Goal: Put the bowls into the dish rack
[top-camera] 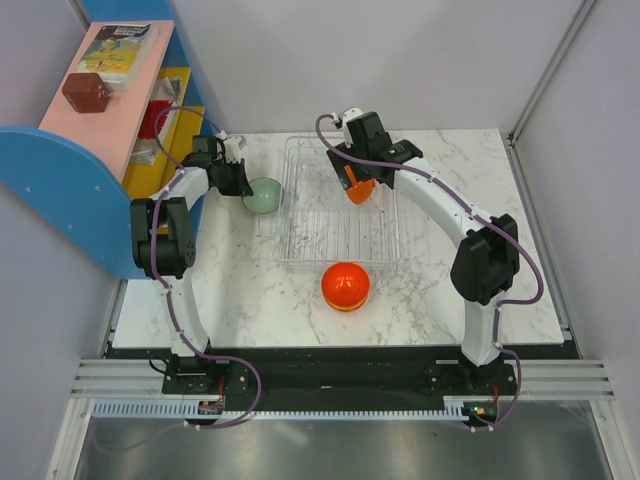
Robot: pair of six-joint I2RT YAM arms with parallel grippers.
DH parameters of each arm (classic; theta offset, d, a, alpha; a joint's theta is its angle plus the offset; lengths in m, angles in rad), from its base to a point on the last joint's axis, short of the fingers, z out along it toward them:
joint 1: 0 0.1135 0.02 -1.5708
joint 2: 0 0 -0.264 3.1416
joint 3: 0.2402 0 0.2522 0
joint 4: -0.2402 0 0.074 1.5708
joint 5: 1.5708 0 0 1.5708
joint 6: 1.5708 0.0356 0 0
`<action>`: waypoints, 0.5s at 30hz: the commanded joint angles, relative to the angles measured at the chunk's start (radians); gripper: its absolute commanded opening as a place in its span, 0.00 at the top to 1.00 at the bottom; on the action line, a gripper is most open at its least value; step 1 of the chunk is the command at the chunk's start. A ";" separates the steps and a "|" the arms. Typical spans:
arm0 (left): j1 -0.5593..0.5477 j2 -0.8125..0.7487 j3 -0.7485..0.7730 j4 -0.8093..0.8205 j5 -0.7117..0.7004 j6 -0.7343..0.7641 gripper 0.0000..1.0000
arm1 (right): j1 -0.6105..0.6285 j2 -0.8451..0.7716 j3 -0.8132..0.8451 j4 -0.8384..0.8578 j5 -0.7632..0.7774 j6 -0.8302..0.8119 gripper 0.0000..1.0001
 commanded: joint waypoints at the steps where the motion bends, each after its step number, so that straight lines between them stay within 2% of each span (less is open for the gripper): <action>1: 0.003 -0.013 0.019 -0.031 -0.032 0.016 0.98 | 0.003 -0.059 0.022 -0.001 -0.048 0.029 0.04; 9: 0.044 -0.181 -0.037 -0.031 0.009 -0.018 0.98 | -0.023 -0.081 0.003 0.009 -0.232 0.127 0.02; 13: 0.046 -0.277 -0.059 -0.030 0.024 0.005 0.98 | -0.068 -0.090 -0.020 0.048 -0.441 0.204 0.02; 15: 0.047 -0.311 -0.074 -0.026 0.038 0.019 0.98 | -0.108 -0.099 -0.060 0.084 -0.602 0.251 0.02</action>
